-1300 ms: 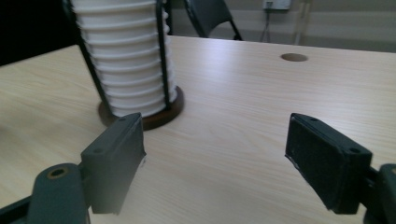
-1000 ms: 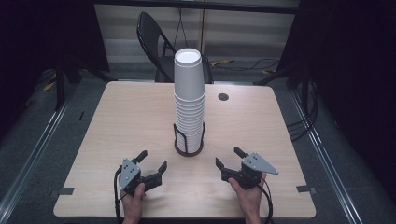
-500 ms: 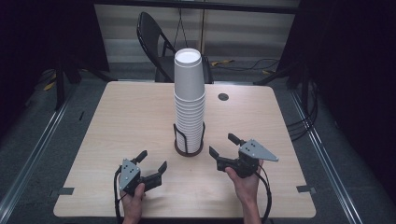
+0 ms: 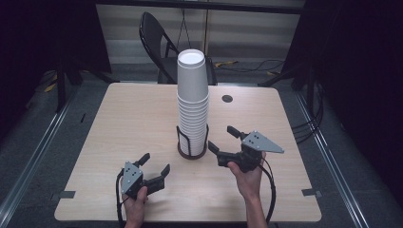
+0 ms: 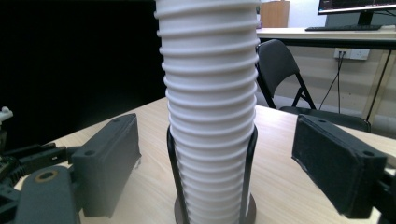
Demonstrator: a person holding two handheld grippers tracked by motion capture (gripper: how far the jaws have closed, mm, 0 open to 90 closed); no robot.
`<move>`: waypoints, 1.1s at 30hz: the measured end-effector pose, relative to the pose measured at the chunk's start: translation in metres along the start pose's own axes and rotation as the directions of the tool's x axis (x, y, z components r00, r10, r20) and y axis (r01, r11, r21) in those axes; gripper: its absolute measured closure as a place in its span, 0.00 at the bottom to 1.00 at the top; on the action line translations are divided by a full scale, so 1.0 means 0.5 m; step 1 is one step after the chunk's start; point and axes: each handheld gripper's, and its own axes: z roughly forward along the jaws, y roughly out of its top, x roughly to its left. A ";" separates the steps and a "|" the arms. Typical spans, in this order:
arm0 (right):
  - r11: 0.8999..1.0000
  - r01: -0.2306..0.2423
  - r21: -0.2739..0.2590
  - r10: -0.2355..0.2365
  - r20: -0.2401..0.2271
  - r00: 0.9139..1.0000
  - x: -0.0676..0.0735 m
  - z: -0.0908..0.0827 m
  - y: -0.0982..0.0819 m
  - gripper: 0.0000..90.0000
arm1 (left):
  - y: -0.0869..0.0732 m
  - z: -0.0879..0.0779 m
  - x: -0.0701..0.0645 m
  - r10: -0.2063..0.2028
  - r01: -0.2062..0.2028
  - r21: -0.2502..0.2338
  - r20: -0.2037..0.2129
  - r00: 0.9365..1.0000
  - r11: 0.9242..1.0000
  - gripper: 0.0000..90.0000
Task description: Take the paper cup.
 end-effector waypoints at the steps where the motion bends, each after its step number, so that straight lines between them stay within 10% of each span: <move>1: 1.000 -0.001 0.000 0.001 -0.006 1.000 0.000 0.001 0.004 0.16 | 0.000 0.000 0.000 0.001 -0.001 0.000 0.000 1.000 1.000 0.18; 33: 0.994 0.066 -0.088 -0.076 -0.118 0.990 -0.006 0.062 0.220 0.14 | 0.000 0.000 0.000 -0.005 0.005 -0.001 0.002 1.000 1.000 0.18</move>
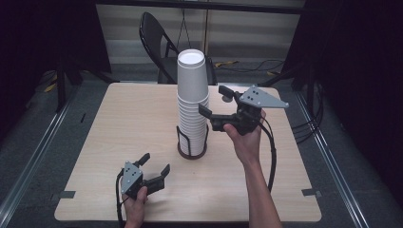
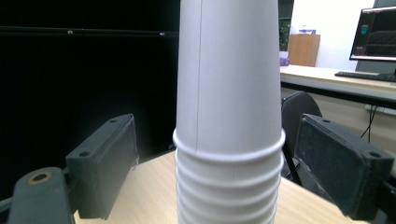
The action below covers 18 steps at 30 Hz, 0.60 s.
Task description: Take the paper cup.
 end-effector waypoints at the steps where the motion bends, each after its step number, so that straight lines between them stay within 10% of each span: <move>1: 1.000 -0.002 -0.001 0.002 -0.006 1.000 -0.003 0.004 0.005 0.14 | 0.000 0.000 0.001 0.004 -0.004 0.000 0.002 1.000 1.000 0.18; 18: 1.000 -0.018 0.022 0.018 -0.019 1.000 -0.028 0.075 0.054 0.14 | 0.000 -0.001 0.002 0.001 -0.001 -0.004 0.003 1.000 1.000 0.18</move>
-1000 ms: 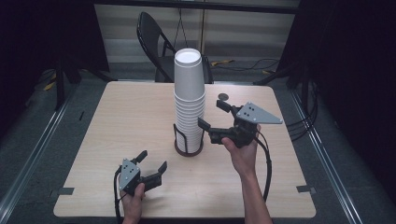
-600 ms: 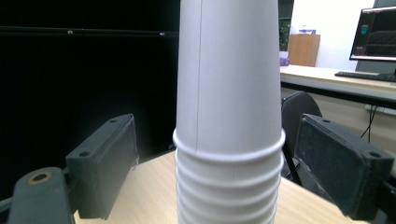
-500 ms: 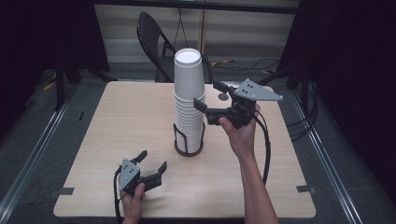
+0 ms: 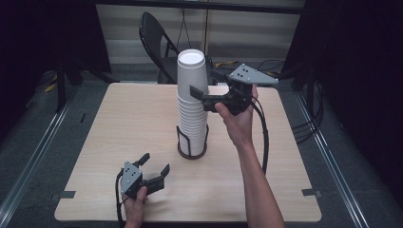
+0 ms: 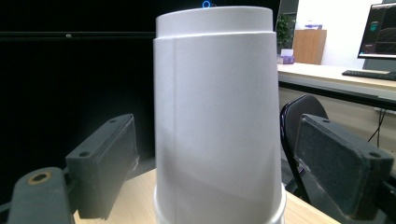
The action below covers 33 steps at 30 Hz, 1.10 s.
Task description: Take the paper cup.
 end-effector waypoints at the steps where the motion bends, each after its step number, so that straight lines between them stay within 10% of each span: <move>1: 1.000 0.002 0.002 -0.002 -0.030 1.000 -0.004 0.010 0.000 0.14 | 0.000 0.000 0.000 -0.003 0.003 -0.003 -0.002 1.000 1.000 0.18; 33: 0.992 0.004 0.124 -0.001 -0.024 1.000 -0.013 0.094 -0.022 0.11 | 0.000 -0.001 0.001 -0.004 0.004 -0.005 0.000 1.000 1.000 0.18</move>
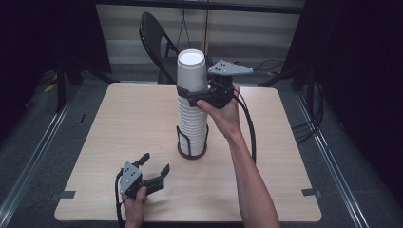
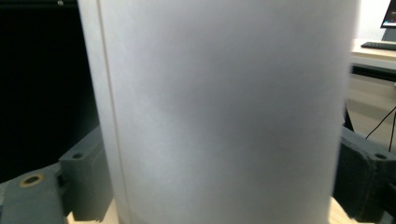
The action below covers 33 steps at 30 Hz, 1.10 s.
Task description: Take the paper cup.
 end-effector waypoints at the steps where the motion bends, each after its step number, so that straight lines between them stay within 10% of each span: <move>1: 1.000 -0.002 -0.004 0.002 -0.001 1.000 0.000 0.000 0.000 0.12 | 0.000 0.000 0.000 -0.002 0.002 0.000 0.002 1.000 1.000 0.18; 33: 0.994 0.012 -0.109 -0.009 0.030 1.000 0.009 -0.016 0.058 0.15 | 0.000 0.000 0.000 -0.002 0.002 -0.002 0.002 1.000 1.000 0.18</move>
